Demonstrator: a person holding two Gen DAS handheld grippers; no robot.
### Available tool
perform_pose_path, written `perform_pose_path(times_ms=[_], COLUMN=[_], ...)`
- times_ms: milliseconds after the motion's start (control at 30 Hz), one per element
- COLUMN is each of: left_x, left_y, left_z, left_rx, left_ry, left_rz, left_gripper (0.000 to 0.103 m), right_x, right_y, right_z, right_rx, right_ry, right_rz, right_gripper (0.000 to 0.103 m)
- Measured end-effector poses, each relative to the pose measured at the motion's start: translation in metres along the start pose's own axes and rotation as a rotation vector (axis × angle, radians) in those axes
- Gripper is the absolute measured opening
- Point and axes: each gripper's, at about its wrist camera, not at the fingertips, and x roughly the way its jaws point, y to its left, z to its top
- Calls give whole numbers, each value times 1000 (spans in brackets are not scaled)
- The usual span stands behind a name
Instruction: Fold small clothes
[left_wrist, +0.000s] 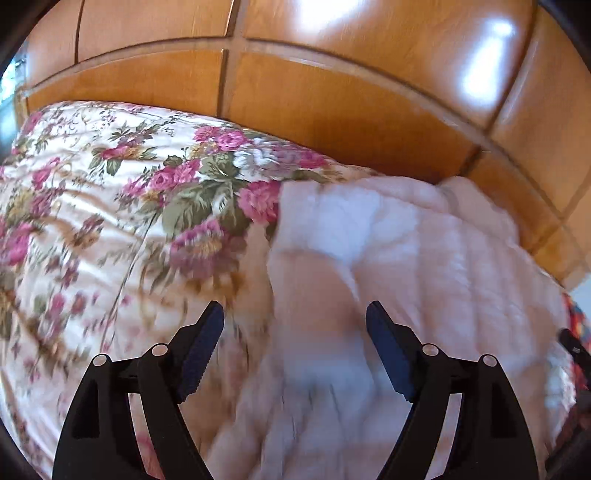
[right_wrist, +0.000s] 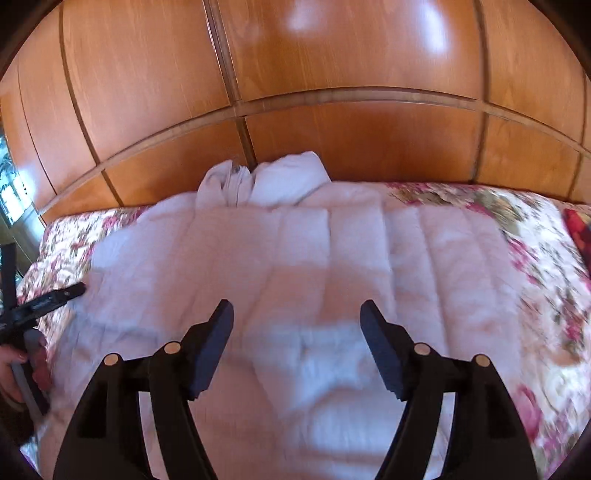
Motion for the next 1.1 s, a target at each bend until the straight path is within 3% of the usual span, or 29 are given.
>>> perform_pose_path(times_ms=[100, 200, 333, 533, 733, 833, 967, 1100], left_x=[-28, -49, -74, -93, -117, -125, -135, -142], left_y=[-2, 2, 24, 59, 71, 71, 73, 76], left_z=[-26, -53, -83, -119, -141, -150, -163, -178], left_rx=[48, 93, 53, -11, 25, 59, 56, 24], left_ry=[7, 22, 24, 131, 169, 200, 241, 270], left_rz=[-41, -6, 8, -91, -178, -222, -312, -404], left_gripper=[78, 78, 78, 78, 86, 87, 87, 87], right_x=[-17, -39, -67, -110, -131, -133, -136, -140], right_y=[-17, -32, -52, -90, -122, -132, -136, -129], right_z=[-21, -44, -67, -102, -140, -161, -185, -196], right_rx=[55, 109, 157, 228, 331, 411, 490, 485], right_ry=[36, 56, 50, 67, 123, 145, 130, 116], right_rz=[-24, -40, -24, 24, 119, 223, 360, 424], right_gripper=[71, 71, 71, 74, 74, 73, 73, 73])
